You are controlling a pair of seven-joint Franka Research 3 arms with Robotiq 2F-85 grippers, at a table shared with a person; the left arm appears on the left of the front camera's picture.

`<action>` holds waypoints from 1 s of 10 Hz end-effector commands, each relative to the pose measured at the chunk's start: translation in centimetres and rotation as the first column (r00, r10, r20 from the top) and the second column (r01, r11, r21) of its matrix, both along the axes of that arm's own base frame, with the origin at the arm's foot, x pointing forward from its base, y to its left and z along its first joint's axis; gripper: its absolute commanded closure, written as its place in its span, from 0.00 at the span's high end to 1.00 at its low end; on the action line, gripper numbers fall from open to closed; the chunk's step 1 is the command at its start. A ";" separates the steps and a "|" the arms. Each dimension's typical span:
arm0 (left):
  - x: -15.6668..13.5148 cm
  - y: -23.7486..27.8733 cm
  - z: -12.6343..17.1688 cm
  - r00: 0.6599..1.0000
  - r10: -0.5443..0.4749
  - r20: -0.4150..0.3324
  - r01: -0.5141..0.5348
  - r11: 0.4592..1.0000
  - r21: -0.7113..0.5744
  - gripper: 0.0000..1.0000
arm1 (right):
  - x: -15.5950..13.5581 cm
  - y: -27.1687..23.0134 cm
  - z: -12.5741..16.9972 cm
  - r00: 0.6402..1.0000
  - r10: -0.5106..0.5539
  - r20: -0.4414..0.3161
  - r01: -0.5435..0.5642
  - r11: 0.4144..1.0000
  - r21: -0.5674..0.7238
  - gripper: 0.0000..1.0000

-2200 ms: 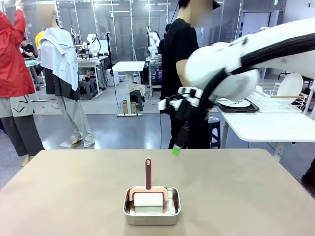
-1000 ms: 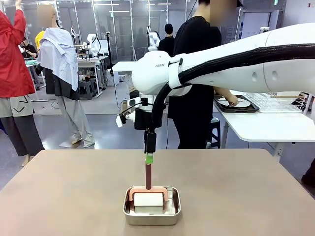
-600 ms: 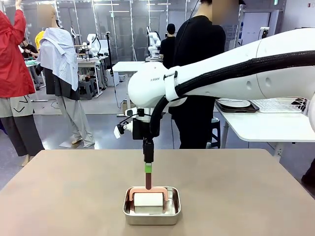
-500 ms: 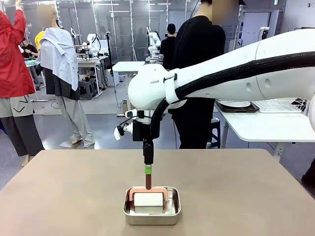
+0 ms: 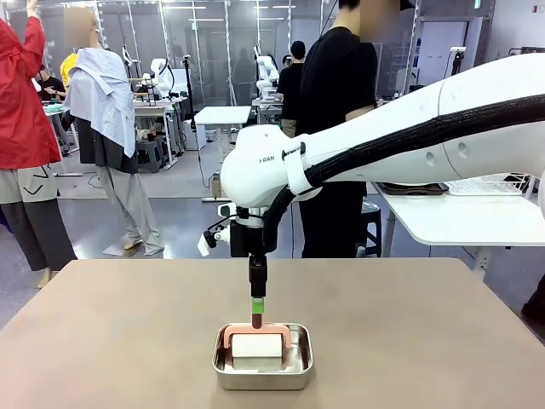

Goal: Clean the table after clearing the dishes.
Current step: When the right (or left) Handle tray is removed, use the right hand (or left hand) to clean the right (or left) side of the table with the Lint Roller.

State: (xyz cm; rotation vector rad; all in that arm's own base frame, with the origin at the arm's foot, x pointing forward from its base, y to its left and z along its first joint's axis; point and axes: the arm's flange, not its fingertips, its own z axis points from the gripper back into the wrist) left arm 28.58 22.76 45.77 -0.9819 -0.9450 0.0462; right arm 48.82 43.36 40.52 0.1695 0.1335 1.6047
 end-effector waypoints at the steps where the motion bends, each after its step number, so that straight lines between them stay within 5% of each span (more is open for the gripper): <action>1: -0.1 0.2 0.1 1.000 -0.005 0.003 0.005 1.000 -0.005 1.00 | -0.9 -0.4 0.2 1.000 -0.007 0.010 0.007 1.000 0.018 0.81; 2: -0.1 0.2 0.1 1.000 -0.005 0.003 0.005 1.000 -0.005 1.00 | -0.8 -0.2 -0.1 1.000 -0.004 0.001 0.004 1.000 0.020 0.62; 3: -0.1 0.2 0.1 1.000 -0.005 0.003 0.005 1.000 -0.005 1.00 | -0.8 -0.2 -0.2 1.000 -0.002 -0.004 0.002 1.000 0.013 0.76; 4: -0.1 0.2 0.1 1.000 -0.005 0.003 0.005 1.000 -0.005 1.00 | -0.6 -0.3 -0.1 1.000 -0.009 -0.007 0.009 1.000 0.019 0.42; 5: -0.1 0.2 0.1 1.000 -0.005 0.003 0.005 1.000 -0.005 1.00 | -0.5 -0.4 0.0 1.000 -0.013 -0.006 0.013 1.000 0.020 0.57; 6: -0.1 0.2 0.1 1.000 -0.005 0.003 0.005 1.000 -0.005 1.00 | -0.5 -0.4 0.1 1.000 -0.017 -0.004 0.017 1.000 0.022 0.23; 7: -0.1 0.2 0.1 1.000 -0.005 0.003 0.005 1.000 -0.005 1.00 | -0.5 -0.4 0.1 1.000 -0.018 -0.004 0.018 1.000 0.021 0.38; 8: -0.1 0.2 0.1 1.000 -0.005 0.003 0.005 1.000 -0.005 1.00 | -0.5 -0.4 0.1 0.999 -0.030 -0.017 0.031 0.999 0.016 0.04; 9: -0.1 0.2 0.1 1.000 -0.005 0.003 0.005 1.000 -0.005 1.00 | -0.6 -0.3 0.2 0.999 -0.031 -0.012 0.031 0.999 0.018 0.19; 10: -0.1 0.2 0.1 1.000 -0.005 0.003 0.005 1.000 -0.005 1.00 | -0.8 -0.3 0.7 0.999 -0.032 -0.007 0.033 0.999 0.024 0.00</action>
